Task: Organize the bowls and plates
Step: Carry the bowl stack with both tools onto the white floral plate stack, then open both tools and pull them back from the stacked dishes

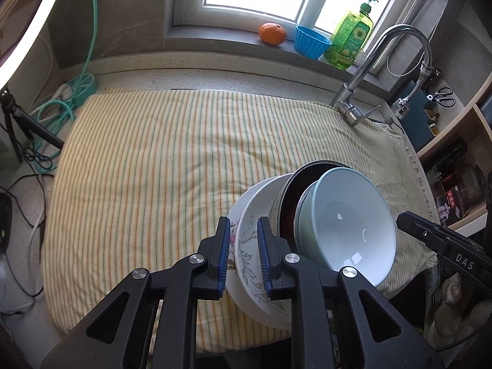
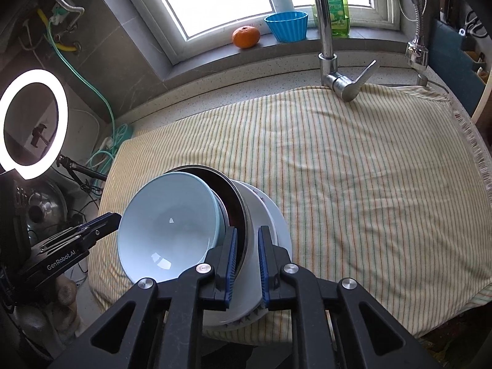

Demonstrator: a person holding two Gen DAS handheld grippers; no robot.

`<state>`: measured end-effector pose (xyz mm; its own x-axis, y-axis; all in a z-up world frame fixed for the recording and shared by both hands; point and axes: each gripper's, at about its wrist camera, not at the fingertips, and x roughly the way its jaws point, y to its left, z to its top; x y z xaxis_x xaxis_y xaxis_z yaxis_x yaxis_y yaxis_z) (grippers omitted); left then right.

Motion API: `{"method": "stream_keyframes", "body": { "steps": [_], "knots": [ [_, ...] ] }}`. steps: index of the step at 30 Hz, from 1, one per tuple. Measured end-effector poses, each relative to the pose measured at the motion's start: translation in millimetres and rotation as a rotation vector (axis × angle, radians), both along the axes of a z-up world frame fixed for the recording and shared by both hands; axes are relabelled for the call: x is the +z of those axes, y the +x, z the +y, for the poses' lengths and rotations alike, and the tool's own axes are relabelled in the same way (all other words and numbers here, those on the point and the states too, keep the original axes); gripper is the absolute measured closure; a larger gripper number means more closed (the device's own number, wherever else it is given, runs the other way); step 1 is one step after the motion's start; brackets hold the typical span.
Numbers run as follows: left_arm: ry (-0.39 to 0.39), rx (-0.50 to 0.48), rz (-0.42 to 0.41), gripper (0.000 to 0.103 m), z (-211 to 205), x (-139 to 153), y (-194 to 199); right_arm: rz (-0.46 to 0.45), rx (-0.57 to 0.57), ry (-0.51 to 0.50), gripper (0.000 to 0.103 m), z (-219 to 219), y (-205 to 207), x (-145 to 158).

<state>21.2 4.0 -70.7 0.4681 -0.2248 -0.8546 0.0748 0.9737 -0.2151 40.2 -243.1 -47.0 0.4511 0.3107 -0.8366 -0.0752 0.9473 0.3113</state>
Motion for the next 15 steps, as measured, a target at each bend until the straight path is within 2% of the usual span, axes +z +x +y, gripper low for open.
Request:
{"method": "stream_keyframes", "body": {
  "steps": [6,8,11,13,15],
  "knots": [
    [0.022,0.03,-0.035,0.085,12,15,-10,-0.079,-0.043,-0.04,0.086,6,-14,16],
    [0.028,0.037,-0.064,0.085,8,24,-18,-0.109,-0.022,-0.068,0.078,9,-19,21],
    [0.051,0.059,-0.118,0.085,-5,39,-34,-0.147,0.015,-0.102,0.075,12,-27,27],
    [0.037,0.068,-0.139,0.084,-14,45,-45,-0.169,0.038,-0.12,0.073,13,-33,32],
    [0.036,0.071,-0.137,0.084,-24,47,-54,-0.195,0.046,-0.137,0.061,14,-40,36]
  ]
}}
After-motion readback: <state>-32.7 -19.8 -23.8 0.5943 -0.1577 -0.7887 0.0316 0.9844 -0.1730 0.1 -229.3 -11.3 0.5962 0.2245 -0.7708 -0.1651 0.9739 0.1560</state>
